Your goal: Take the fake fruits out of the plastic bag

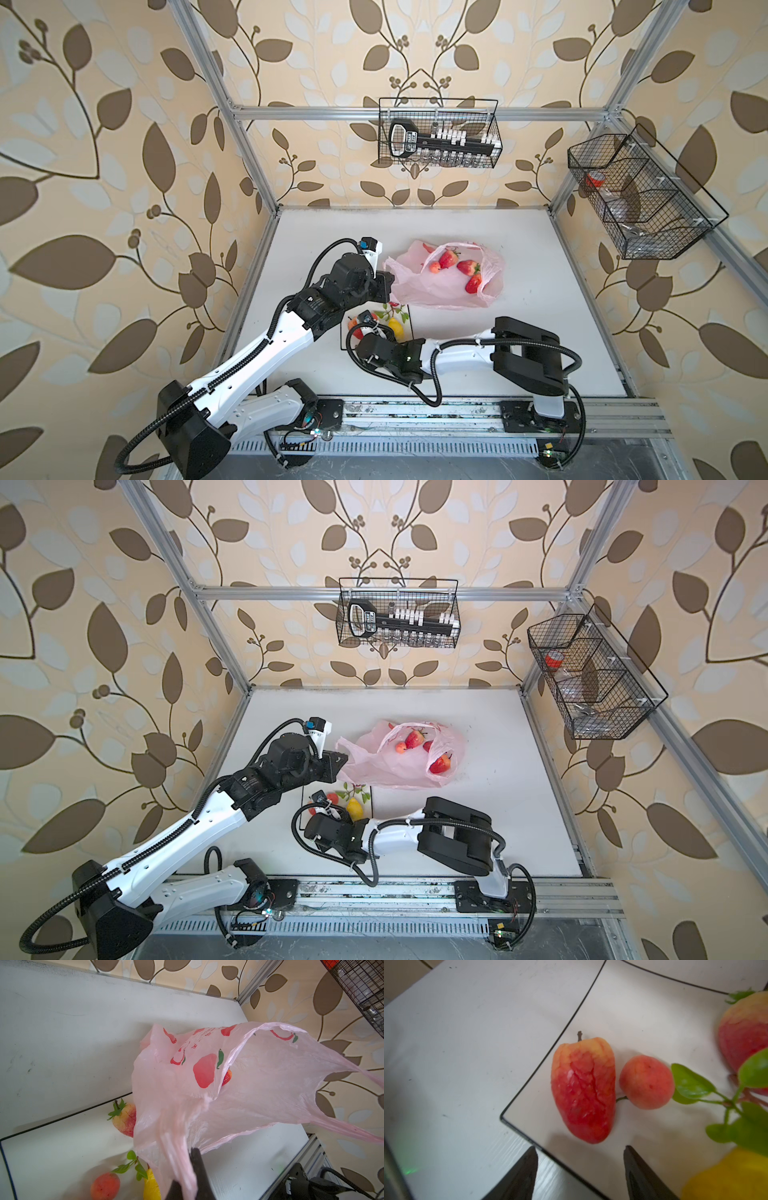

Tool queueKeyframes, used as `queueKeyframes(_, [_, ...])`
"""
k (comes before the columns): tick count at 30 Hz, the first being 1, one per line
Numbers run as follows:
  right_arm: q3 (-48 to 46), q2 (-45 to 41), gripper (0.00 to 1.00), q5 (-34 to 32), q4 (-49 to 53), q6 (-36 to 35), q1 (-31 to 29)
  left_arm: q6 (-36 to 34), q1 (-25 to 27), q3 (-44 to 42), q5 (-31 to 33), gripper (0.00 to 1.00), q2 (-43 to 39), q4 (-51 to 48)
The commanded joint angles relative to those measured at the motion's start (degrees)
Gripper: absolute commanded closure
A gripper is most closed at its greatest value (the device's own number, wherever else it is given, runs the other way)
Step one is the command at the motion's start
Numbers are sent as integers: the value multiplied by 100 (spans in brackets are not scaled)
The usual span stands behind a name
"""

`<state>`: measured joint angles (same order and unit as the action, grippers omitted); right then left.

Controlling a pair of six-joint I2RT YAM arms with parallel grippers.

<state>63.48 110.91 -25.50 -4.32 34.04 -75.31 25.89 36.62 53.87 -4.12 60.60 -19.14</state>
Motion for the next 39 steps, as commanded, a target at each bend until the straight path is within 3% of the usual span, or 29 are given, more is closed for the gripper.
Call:
queueKeyframes(1, [-442, -661, 34, -132, -97, -1, -288, 11, -59, 212, -72, 100, -158, 29])
queueKeyframes(6, [-1391, -1689, 35, -198, -456, -108, -749, 8, -59, 172, -72, 100, -211, 23])
queueKeyframes(12, [-2270, -2996, 42, -689, -75, 65, -1128, 39, -62, 72, -118, 100, -291, 20])
queueKeyframes(19, [-2827, -4956, 50, -1296, 510, 226, -1135, 254, -61, -221, -248, 100, -493, 134])
queueKeyframes(23, [-2726, -5609, 58, -1618, 861, 231, -995, 335, -66, -370, -395, 100, -518, 199])
queueKeyframes(30, [-2039, -5639, 68, -1212, 1078, -120, 140, 432, -59, -451, -608, 100, -523, 276])
queueKeyframes(34, [-1610, -5007, 69, -142, 1030, -277, 1105, 500, -59, -504, -596, 100, -553, 335])
queueKeyframes(39, [-1395, -4217, 72, 113, 871, 156, 1714, 759, -59, -663, -626, 100, -633, 575])
